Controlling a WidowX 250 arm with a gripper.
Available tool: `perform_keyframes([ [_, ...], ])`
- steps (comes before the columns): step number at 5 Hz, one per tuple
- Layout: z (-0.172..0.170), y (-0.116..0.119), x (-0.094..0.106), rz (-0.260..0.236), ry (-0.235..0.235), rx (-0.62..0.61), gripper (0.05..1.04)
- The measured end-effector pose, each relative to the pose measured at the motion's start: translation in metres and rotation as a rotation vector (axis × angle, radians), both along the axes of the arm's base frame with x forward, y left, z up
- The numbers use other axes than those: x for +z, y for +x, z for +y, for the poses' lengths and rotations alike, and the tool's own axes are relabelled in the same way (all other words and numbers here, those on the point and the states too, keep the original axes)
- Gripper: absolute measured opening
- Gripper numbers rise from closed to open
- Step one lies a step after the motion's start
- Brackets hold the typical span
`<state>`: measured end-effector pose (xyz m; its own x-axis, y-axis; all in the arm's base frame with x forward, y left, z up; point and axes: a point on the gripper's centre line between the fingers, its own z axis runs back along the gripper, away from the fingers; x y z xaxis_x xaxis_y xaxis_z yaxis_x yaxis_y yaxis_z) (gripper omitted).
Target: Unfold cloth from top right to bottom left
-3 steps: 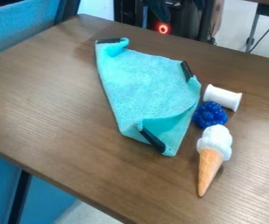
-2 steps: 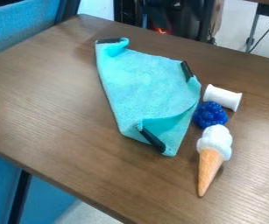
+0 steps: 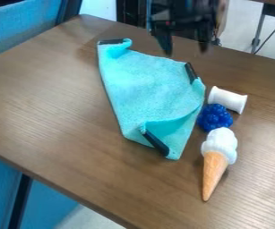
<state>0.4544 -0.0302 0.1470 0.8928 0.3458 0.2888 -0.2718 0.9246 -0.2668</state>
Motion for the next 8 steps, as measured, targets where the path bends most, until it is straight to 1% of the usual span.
perform_keyframes([
  [1,0.007,0.006,-0.005,0.004,0.07,0.024,1.001],
  [2,-0.012,0.01,-0.014,0.022,0.14,-0.01,1.001],
  [3,-0.015,0.011,-0.015,0.021,0.147,-0.013,1.001],
  [4,-0.013,0.014,-0.028,0.044,0.155,-0.003,1.001],
  [5,-0.013,0.015,-0.027,0.042,0.159,-0.004,1.001],
  [6,-0.013,0.016,-0.027,0.039,0.161,-0.001,0.962],
  [7,-0.012,0.016,-0.026,0.035,0.165,-0.004,0.801],
  [8,-0.012,0.015,-0.029,0.041,0.167,-0.006,0.494],
])
